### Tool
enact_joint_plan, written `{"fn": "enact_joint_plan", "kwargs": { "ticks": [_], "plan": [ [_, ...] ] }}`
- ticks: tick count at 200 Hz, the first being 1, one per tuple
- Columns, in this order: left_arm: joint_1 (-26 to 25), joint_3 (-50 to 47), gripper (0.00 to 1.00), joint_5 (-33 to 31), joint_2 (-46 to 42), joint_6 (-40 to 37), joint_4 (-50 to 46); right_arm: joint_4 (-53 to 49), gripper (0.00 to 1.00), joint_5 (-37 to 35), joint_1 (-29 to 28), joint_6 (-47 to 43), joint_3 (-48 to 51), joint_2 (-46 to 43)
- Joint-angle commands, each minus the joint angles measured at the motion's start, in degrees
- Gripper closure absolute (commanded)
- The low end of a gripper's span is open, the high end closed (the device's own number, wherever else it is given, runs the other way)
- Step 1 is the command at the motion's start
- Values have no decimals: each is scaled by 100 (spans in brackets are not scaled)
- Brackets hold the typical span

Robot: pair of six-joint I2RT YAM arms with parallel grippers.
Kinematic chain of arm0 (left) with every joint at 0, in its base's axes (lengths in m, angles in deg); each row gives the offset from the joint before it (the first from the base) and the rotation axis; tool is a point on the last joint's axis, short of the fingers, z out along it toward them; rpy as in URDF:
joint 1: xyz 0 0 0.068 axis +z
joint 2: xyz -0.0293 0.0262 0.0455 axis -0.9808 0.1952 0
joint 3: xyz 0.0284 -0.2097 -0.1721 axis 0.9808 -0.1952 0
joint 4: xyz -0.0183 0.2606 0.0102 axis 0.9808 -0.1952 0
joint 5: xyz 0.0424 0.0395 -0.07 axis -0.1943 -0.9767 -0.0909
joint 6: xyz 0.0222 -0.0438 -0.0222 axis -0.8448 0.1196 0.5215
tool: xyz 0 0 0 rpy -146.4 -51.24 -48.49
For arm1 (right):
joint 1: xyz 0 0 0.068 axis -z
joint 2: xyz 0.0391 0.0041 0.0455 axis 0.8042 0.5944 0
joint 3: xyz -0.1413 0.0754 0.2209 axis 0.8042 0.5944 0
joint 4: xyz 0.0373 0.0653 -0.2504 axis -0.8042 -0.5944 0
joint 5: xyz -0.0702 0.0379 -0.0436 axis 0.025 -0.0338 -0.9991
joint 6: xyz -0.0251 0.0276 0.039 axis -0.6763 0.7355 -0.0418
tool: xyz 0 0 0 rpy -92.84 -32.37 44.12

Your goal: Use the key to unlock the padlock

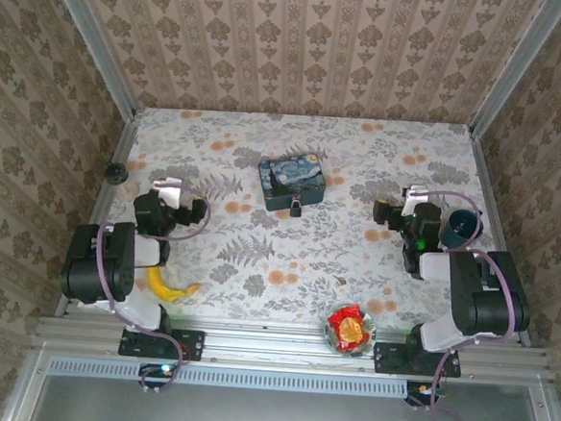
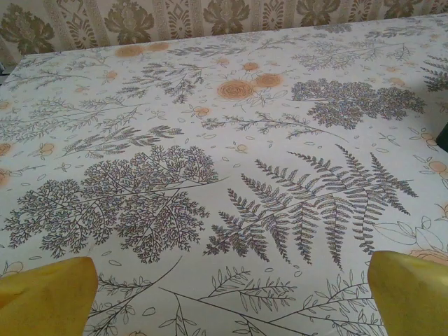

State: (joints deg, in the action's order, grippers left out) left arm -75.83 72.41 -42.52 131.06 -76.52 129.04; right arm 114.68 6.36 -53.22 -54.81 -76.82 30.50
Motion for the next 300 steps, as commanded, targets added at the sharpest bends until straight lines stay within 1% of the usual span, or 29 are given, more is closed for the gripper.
{"fn": "enact_joint_plan", "kwargs": {
  "ticks": [1,258,300],
  "plan": [
    [-37,56,0,106,-92,-113,46,31,0,-146,-32,-50,-71,16],
    [7,82,0,89,-89,-45,19,46,0,-137,-32,-49,-59,8],
    [18,73,0,57,-89,-22,36,-577,0,-236,-32,-17,-244,-353]
  ]
}}
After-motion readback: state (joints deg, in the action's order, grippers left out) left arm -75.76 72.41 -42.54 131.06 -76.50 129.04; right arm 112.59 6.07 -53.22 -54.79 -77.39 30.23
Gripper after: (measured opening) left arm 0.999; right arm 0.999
